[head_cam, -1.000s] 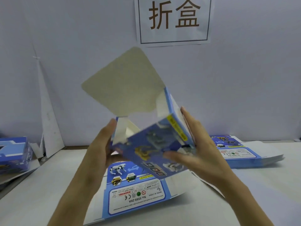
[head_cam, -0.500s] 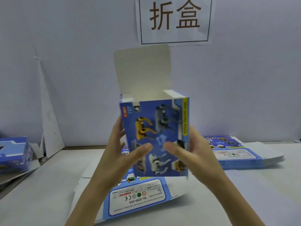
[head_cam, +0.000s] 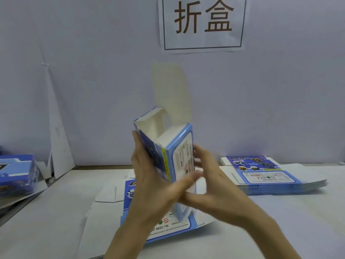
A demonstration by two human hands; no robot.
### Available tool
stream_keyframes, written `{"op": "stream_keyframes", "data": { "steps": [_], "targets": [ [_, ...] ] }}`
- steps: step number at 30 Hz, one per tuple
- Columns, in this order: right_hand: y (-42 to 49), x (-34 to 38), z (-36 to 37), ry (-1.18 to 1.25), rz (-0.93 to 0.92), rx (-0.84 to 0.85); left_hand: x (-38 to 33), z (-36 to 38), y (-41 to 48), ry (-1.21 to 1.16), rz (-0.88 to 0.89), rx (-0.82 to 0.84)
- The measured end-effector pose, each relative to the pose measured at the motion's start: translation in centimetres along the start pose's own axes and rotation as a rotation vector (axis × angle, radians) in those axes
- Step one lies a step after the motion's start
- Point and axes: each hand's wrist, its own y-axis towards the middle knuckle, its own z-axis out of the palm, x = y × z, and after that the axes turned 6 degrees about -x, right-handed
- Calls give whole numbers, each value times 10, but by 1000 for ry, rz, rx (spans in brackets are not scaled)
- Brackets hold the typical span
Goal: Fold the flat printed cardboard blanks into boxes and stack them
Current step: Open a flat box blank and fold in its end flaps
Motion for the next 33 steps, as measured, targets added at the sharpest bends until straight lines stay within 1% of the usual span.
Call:
{"op": "stream_keyframes", "data": {
  "steps": [1,2,3,4,6,7,9,10,12,14,15,16,18,19,20,21,22,24,26,29,33],
  "targets": [
    [0,0,-10,73,35,95,3,-5,3,37,20,-16],
    [0,-1,-19,144,64,116,5,-11,6,81,56,-21],
    [0,0,-27,203,76,61,6,-17,9,128,100,-16],
    [1,2,-35,263,63,-38,6,-20,11,168,149,-1],
    [2,8,-44,400,-35,-241,6,-24,15,274,294,25],
    [2,12,-47,438,-103,-301,7,-25,16,336,372,37],
    [1,21,-49,421,-209,-378,10,-28,15,445,485,74],
    [1,26,-48,394,-229,-418,10,-29,15,484,516,94],
    [2,27,-46,368,-212,-556,9,-32,16,509,550,130],
    [4,20,-46,403,-98,-700,9,-36,17,487,584,132],
    [6,14,-46,509,9,-732,9,-37,17,466,599,123],
    [8,8,-46,698,133,-726,9,-38,18,448,613,117],
    [14,-5,-42,1085,391,-628,6,-35,16,426,630,139],
    [16,-7,-36,1173,546,-546,4,-31,13,418,631,162],
    [16,-9,-27,1206,678,-443,2,-27,9,417,638,177],
    [16,-11,-16,1207,762,-373,0,-22,5,427,653,187],
    [15,-16,-6,1214,805,-339,-2,-19,2,445,668,204],
    [15,-27,7,1250,810,-346,-6,-17,1,474,645,249],
    [16,-29,5,1149,730,-421,-8,-22,5,482,603,259],
    [15,-18,-16,880,596,-486,-11,-34,13,501,591,227],
    [7,-4,-44,513,279,-713,-13,-45,20,591,614,172]
  ]
}}
